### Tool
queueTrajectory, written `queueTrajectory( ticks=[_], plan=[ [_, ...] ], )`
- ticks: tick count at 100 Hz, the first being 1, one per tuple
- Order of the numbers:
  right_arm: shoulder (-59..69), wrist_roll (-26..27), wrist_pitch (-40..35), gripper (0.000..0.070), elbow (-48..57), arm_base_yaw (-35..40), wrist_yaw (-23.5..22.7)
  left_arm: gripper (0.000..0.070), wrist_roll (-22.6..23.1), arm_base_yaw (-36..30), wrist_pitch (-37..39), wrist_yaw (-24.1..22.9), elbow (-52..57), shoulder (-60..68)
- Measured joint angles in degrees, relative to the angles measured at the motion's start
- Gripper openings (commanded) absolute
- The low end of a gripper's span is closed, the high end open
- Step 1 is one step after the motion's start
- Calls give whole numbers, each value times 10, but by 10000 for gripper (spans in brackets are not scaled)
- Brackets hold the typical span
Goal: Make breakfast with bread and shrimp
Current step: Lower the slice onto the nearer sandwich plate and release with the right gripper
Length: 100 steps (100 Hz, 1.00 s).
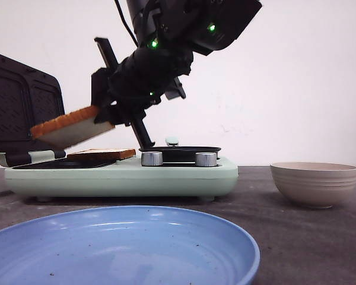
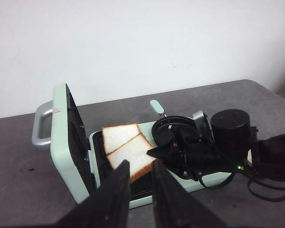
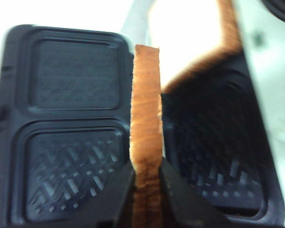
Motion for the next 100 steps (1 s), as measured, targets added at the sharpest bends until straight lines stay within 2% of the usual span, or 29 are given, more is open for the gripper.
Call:
queueTrajectory(
  ticks=[39, 44, 56, 62, 100],
  plan=[
    [23, 38, -3, 2, 0, 11, 2, 10, 0, 0, 0, 0, 0, 0],
    [25, 42, -5, 54, 0, 12, 2, 10, 0, 0, -1, 0, 0, 0],
    [25, 43, 0, 398, 0, 13, 10, 11, 0, 0, -2, 0, 0, 0],
    [25, 44, 0, 498, 0, 15, 13, 11, 0, 0, -2, 0, 0, 0],
    [25, 43, 6, 524, 0, 11, -31, 10, -6, 0, -3, 0, 0, 0]
  ],
)
